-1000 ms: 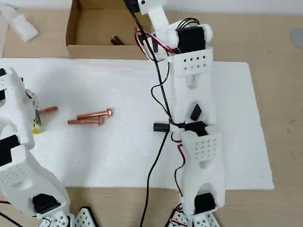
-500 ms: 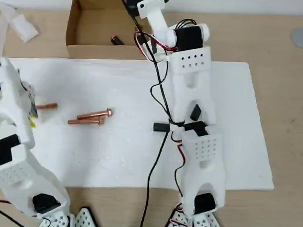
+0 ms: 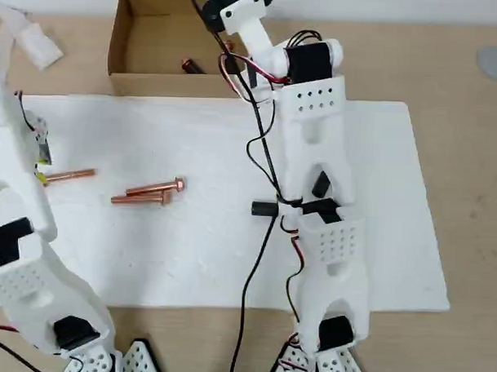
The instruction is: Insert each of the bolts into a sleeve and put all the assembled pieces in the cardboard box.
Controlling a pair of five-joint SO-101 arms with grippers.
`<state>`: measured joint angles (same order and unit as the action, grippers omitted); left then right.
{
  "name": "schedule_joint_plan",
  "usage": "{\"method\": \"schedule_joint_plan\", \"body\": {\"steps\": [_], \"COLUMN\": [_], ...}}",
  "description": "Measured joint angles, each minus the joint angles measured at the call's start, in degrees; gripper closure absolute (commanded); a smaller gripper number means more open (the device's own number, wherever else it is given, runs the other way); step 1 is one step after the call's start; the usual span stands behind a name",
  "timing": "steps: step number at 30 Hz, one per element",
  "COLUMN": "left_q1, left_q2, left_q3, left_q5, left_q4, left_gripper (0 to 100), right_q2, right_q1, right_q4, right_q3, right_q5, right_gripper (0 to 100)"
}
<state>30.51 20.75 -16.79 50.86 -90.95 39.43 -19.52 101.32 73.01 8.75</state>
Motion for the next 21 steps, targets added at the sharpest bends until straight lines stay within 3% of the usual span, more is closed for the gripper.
{"method": "schedule_joint_plan", "body": {"steps": [3, 16, 21], "left_q1": [0.00, 0.00, 0.00], "left_q2": [2.90, 11.69, 13.27], "left_q3": [0.00, 0.00, -0.97], "left_q5": [-0.35, -0.35, -0.35], "left_q4": [1.05, 7.12, 8.09], "left_gripper": [71, 71, 79], "right_q2": [0.00, 0.00, 0.00], "right_q1": [0.00, 0.00, 0.00], "right_q4": [0.00, 0.00, 0.00], "right_q3": [-0.09, -0.09, -0.09], "right_q5": [0.00, 0.00, 0.00], "right_gripper": [72.4, 72.4, 72.4]}}
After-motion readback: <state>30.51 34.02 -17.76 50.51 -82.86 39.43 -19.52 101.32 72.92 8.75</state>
